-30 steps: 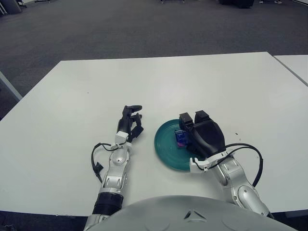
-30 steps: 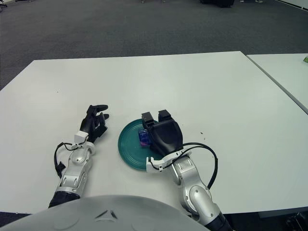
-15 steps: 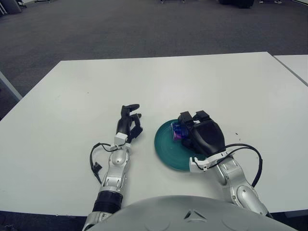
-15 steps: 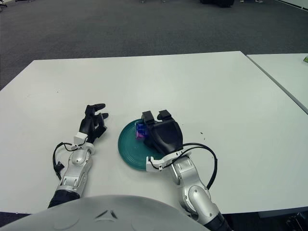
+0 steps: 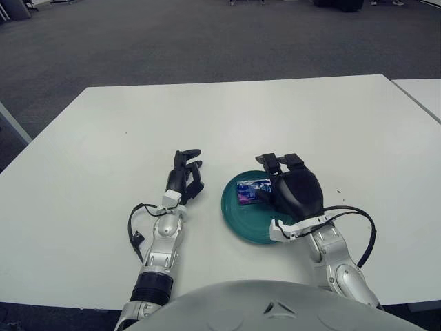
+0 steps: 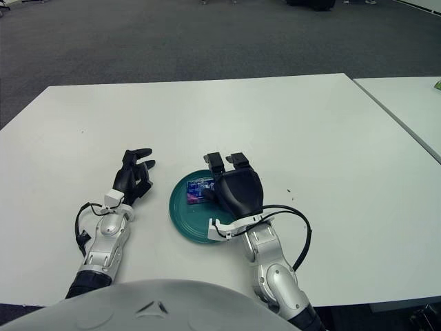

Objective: Put the gum into the plate.

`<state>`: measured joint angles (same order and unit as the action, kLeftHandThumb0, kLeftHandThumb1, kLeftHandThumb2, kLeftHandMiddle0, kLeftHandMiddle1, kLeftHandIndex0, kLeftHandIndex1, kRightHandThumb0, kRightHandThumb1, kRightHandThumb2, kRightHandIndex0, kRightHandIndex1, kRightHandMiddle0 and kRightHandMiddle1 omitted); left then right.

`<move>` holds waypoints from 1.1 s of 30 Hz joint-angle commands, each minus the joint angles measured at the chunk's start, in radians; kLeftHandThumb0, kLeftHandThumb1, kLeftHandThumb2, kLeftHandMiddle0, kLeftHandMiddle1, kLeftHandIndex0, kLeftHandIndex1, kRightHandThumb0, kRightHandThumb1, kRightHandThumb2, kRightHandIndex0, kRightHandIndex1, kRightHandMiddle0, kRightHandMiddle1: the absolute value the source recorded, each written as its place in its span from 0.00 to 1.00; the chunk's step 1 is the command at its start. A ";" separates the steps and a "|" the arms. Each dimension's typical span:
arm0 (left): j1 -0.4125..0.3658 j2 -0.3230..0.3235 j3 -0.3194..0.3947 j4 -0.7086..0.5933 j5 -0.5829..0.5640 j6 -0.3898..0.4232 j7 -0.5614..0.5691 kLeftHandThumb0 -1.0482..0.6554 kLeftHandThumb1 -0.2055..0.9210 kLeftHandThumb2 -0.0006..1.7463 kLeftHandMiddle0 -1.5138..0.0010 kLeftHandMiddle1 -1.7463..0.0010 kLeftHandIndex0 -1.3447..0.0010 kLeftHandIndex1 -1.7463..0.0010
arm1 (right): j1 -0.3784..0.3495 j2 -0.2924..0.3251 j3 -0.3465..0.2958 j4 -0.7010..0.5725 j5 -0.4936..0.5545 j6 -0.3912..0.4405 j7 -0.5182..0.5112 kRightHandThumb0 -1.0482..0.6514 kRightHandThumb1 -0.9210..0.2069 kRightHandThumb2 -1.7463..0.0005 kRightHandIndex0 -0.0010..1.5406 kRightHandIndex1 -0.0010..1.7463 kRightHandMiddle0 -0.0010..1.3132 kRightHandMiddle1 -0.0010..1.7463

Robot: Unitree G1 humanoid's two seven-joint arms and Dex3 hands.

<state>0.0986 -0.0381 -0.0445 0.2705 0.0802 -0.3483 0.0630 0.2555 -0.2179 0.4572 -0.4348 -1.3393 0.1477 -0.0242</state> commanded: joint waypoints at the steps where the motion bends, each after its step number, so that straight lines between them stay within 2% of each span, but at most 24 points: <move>1: 0.009 0.004 -0.006 0.015 -0.005 0.000 -0.015 0.11 1.00 0.56 0.84 0.56 0.94 0.27 | -0.011 0.012 -0.010 -0.008 0.014 0.005 -0.003 0.09 0.00 0.53 0.23 0.26 0.00 0.43; 11: 0.014 0.007 -0.007 0.018 -0.004 -0.016 -0.025 0.09 1.00 0.56 0.84 0.56 0.95 0.27 | -0.007 0.016 -0.021 -0.033 0.034 0.007 0.000 0.08 0.00 0.53 0.22 0.25 0.00 0.45; 15: 0.011 0.008 -0.007 0.034 -0.007 -0.023 -0.033 0.10 1.00 0.55 0.84 0.57 0.97 0.28 | -0.016 0.008 -0.074 -0.049 0.122 -0.005 0.005 0.07 0.00 0.54 0.20 0.21 0.00 0.45; 17: 0.010 0.005 -0.006 0.042 -0.013 -0.029 -0.038 0.10 1.00 0.55 0.84 0.57 0.98 0.28 | -0.015 0.031 -0.113 -0.045 0.226 -0.019 -0.017 0.07 0.00 0.55 0.20 0.20 0.00 0.45; 18: 0.008 0.002 -0.004 0.049 -0.017 -0.039 -0.038 0.10 1.00 0.55 0.84 0.57 0.98 0.28 | -0.020 0.045 -0.156 -0.029 0.321 -0.042 -0.040 0.07 0.00 0.55 0.19 0.19 0.00 0.45; 21: 0.007 -0.006 -0.003 0.059 -0.023 -0.061 -0.040 0.10 1.00 0.54 0.82 0.55 0.96 0.28 | -0.027 0.071 -0.243 0.014 0.515 -0.102 -0.089 0.07 0.00 0.57 0.20 0.19 0.00 0.48; 24: 0.012 -0.017 -0.007 0.052 -0.023 -0.071 -0.034 0.10 1.00 0.54 0.81 0.52 0.92 0.27 | -0.040 0.137 -0.400 0.117 0.817 -0.197 -0.129 0.09 0.00 0.59 0.22 0.19 0.00 0.51; 26: 0.018 -0.021 -0.008 0.048 -0.025 -0.064 -0.034 0.11 1.00 0.55 0.80 0.48 0.89 0.27 | -0.034 0.197 -0.475 0.137 0.959 -0.200 -0.137 0.14 0.00 0.62 0.24 0.20 0.00 0.54; 29: 0.033 -0.028 -0.014 0.037 -0.031 -0.056 -0.042 0.11 1.00 0.55 0.79 0.44 0.87 0.26 | -0.021 0.283 -0.534 0.120 1.088 -0.170 -0.149 0.22 0.00 0.67 0.27 0.24 0.00 0.58; 33: 0.049 -0.036 -0.016 0.029 -0.048 -0.056 -0.057 0.12 1.00 0.54 0.80 0.38 0.85 0.24 | 0.006 0.335 -0.554 0.099 1.146 -0.176 -0.174 0.27 0.00 0.69 0.30 0.29 0.00 0.60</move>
<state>0.1073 -0.0659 -0.0490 0.2922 0.0626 -0.4091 0.0334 0.2552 -0.0612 0.0901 -0.3795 -0.5457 0.0054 -0.0974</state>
